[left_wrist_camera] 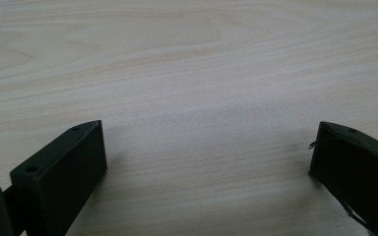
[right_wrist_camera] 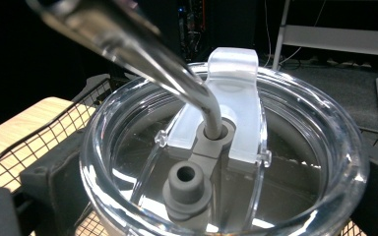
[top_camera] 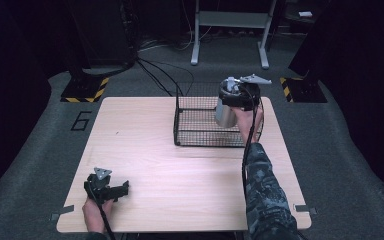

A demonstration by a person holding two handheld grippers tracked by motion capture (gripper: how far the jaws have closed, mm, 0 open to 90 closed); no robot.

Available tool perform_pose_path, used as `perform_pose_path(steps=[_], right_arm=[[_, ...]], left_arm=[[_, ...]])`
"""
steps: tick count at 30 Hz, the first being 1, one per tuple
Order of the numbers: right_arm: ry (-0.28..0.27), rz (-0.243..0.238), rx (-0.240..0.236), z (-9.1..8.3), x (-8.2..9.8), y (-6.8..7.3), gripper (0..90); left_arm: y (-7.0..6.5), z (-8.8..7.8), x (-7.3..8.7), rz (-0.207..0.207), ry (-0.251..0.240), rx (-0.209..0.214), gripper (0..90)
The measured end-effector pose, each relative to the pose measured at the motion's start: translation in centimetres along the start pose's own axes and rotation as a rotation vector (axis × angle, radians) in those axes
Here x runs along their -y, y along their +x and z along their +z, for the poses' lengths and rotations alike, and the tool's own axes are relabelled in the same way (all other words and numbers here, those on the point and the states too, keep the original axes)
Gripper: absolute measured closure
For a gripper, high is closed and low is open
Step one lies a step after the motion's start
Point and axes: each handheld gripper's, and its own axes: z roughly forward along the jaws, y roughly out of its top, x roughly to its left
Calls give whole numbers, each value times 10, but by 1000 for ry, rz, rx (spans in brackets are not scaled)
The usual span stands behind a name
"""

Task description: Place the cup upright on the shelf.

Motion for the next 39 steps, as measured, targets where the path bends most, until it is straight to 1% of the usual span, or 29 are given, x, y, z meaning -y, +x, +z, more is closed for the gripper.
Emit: perform_pose_path(steps=[4, 5, 12, 16, 19, 20, 21, 27, 30, 31, 32, 33, 34, 38, 39], right_arm=[[13, 11, 3, 6, 4, 0, 31], [13, 7, 3, 7, 5, -1, 31], [44, 18, 8, 19, 17, -1, 31], [67, 9, 14, 25, 23, -1, 30], [76, 22, 15, 29, 28, -2, 30], [77, 19, 14, 30, 29, -2, 30], [82, 23, 16, 30, 30, -2, 30], [96, 21, 21, 35, 35, 0, 30], [102, 10, 21, 37, 37, 1, 30], [105, 5, 21, 38, 38, 2, 30], [108, 12, 22, 38, 39, 3, 30], [109, 2, 22, 39, 39, 2, 31], [110, 4, 22, 39, 40, 3, 30], [130, 1, 25, 41, 45, 3, 30], [123, -8, 23, 42, 46, 2, 30]], left_arm=[[0, 0, 0, -1, 0, 1, 3], [0, 0, 0, 0, 0, 0, 4], [0, 0, 0, 2, -2, -1, 4], [0, 0, 0, -1, 0, 0, 4], [0, 0, 0, 2, -3, -2, 3], [0, 1, 0, 0, -11, -6, 4], [0, 0, 0, 1, -5, -3, 4], [0, 0, 0, 0, 0, 0, 4], [0, 1, 0, 0, -10, -5, 4], [0, 0, 0, -1, 0, 0, 4], [0, 0, 0, 1, -2, -1, 3], [0, 1, 0, 0, -11, -6, 4], [0, 0, 0, 2, -2, -2, 4], [0, 1, 0, 2, -13, -6, 4], [0, 1, 0, 1, -11, -6, 4]])
